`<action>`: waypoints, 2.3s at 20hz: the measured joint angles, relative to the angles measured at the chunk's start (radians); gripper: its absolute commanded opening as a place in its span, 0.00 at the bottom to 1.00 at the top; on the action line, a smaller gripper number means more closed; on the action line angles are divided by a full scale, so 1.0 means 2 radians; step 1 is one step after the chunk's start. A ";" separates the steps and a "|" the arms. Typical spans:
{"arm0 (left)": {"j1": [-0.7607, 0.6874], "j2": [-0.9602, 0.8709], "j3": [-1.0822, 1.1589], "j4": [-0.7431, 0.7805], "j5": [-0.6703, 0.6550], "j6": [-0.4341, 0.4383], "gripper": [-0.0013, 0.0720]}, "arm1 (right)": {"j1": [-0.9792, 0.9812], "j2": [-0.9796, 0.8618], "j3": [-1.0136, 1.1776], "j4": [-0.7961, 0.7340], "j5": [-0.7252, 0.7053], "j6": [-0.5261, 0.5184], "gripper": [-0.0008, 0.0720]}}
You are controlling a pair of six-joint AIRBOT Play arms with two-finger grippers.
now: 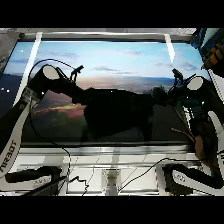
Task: Fold the clothes and pants, and hang the long-sleeved shirts on hangers.
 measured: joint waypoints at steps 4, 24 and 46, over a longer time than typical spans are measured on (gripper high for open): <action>-0.049 0.066 -0.067 0.070 0.034 -0.053 0.04 | -0.004 -0.002 0.001 -0.020 0.023 -0.031 0.05; -0.123 0.171 -0.235 0.118 0.190 -0.147 0.96 | -0.024 -0.069 0.058 -0.082 0.006 -0.109 0.74; -0.017 0.237 -0.180 0.150 0.280 -0.129 0.55 | -0.002 -0.297 0.117 0.122 0.058 -0.283 0.05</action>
